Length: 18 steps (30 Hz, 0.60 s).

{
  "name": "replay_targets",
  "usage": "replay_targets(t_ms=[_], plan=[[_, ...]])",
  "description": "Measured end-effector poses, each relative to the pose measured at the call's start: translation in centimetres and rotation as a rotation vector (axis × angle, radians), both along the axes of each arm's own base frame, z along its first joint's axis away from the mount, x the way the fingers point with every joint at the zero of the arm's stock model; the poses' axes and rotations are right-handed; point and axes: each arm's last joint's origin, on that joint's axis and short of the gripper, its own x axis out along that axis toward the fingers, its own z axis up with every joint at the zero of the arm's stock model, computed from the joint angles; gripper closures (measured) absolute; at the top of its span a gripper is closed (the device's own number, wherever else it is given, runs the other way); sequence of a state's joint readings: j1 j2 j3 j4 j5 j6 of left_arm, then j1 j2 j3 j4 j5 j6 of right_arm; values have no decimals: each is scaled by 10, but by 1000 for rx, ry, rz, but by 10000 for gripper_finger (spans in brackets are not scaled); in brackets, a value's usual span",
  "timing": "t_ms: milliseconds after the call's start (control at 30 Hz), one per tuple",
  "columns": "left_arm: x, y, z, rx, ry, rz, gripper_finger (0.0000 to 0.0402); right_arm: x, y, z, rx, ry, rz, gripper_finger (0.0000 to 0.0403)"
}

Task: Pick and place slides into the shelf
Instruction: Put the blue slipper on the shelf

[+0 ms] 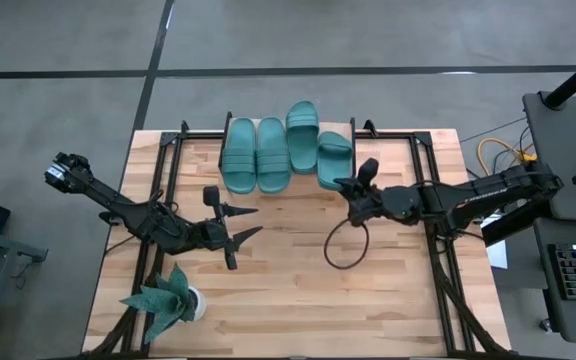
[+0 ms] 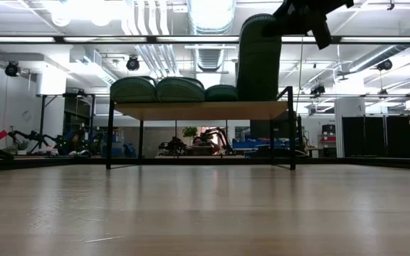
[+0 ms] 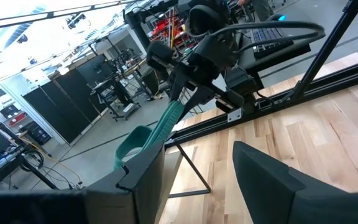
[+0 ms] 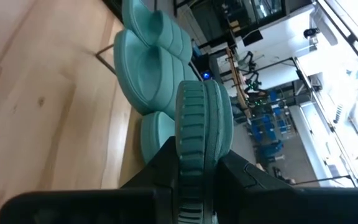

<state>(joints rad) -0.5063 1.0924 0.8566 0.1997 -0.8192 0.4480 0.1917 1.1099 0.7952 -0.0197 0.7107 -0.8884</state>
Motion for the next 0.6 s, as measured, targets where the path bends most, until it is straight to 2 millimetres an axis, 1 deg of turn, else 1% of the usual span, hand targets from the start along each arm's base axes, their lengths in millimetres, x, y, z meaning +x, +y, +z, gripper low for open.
replay_targets(t_ms=[200,400,600], plan=[[0,0,0,1,0,0,226,0,3,0,-2,3,12,356],[0,0,0,1,0,0,226,-1,2,-1,-92,61,15,356],[0,0,0,2,1,0,226,-2,1,-3,-112,93,12,356]])
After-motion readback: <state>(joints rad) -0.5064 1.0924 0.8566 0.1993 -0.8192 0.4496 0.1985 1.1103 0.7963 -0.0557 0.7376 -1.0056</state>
